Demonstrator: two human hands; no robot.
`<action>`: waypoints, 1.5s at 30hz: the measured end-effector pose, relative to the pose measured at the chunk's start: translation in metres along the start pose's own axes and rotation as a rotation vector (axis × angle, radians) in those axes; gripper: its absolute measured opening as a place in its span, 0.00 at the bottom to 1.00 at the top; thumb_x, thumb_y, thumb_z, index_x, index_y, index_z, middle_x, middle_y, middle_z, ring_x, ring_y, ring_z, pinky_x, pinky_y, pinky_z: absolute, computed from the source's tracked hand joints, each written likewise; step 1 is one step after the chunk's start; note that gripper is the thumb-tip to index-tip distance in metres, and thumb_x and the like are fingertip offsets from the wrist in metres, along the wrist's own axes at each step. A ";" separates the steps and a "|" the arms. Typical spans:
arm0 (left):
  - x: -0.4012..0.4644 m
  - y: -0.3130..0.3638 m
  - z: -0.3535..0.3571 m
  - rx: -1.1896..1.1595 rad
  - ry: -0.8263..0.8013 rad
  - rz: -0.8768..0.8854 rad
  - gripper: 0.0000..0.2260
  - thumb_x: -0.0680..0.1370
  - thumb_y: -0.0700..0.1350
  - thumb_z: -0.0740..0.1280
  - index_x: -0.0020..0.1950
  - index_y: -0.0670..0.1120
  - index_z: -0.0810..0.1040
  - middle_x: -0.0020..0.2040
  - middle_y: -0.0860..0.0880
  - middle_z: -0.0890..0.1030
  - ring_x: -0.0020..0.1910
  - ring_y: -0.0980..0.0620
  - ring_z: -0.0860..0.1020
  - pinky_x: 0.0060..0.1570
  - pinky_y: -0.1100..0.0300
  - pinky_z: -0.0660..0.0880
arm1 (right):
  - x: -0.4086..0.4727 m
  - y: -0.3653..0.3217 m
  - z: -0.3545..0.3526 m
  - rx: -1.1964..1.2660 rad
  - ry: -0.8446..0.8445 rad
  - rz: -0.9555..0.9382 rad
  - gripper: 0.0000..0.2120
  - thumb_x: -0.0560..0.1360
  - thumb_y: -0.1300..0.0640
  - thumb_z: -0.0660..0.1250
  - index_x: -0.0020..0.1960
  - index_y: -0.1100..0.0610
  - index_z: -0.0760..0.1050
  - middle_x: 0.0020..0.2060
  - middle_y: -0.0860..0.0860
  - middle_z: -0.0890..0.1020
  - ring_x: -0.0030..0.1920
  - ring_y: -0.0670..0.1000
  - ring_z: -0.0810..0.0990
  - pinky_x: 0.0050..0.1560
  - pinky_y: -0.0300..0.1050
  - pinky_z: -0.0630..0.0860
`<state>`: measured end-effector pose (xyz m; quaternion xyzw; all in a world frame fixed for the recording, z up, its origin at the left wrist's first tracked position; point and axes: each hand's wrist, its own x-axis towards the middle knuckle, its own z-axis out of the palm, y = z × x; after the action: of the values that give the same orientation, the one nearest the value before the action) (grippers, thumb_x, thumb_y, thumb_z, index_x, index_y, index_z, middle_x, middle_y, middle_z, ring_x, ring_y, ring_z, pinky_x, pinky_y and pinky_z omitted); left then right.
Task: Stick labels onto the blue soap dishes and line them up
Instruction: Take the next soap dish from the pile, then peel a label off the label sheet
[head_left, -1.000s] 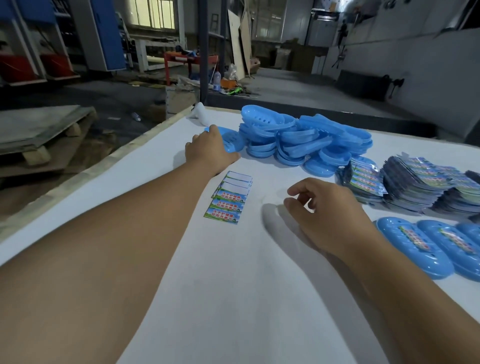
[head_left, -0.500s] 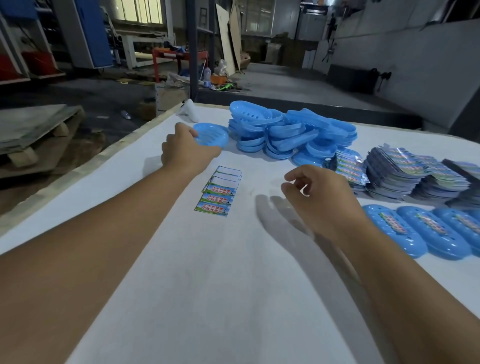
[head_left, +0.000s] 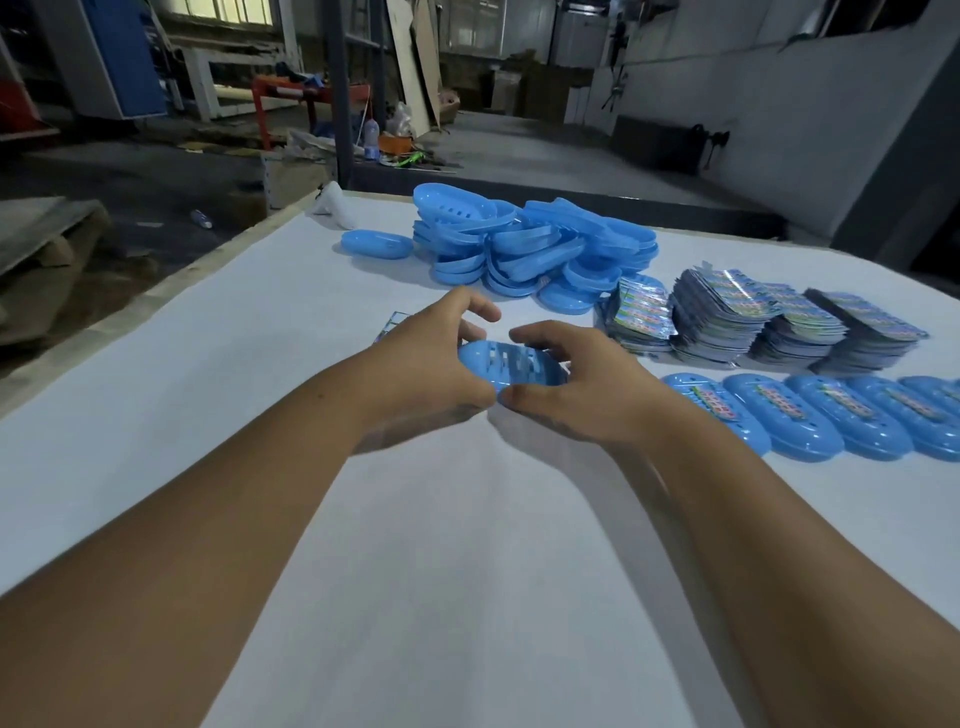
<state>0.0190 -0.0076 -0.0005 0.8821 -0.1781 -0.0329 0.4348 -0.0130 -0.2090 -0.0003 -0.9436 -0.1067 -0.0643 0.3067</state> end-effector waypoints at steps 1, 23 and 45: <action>-0.001 -0.001 0.000 0.048 -0.007 -0.008 0.28 0.60 0.53 0.74 0.54 0.71 0.68 0.57 0.63 0.75 0.53 0.64 0.77 0.47 0.61 0.78 | 0.000 0.000 0.000 -0.026 -0.002 -0.007 0.29 0.70 0.43 0.76 0.69 0.46 0.75 0.59 0.41 0.81 0.59 0.44 0.79 0.59 0.41 0.75; -0.008 -0.015 -0.044 0.240 0.301 -0.355 0.28 0.66 0.52 0.82 0.60 0.51 0.74 0.55 0.49 0.81 0.50 0.50 0.80 0.45 0.54 0.79 | 0.006 0.004 0.006 -0.048 0.063 -0.056 0.28 0.74 0.38 0.72 0.71 0.43 0.71 0.66 0.44 0.74 0.64 0.48 0.75 0.64 0.50 0.74; -0.010 0.002 -0.041 0.041 0.578 -0.092 0.04 0.75 0.50 0.75 0.46 0.55 0.82 0.44 0.57 0.84 0.42 0.56 0.83 0.41 0.59 0.81 | 0.005 -0.002 0.006 0.105 0.261 -0.090 0.13 0.76 0.44 0.72 0.60 0.42 0.78 0.56 0.38 0.81 0.54 0.40 0.78 0.54 0.38 0.75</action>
<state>0.0182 0.0257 0.0260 0.8707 -0.0075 0.2037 0.4477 -0.0084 -0.2033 -0.0036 -0.9042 -0.1111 -0.1945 0.3637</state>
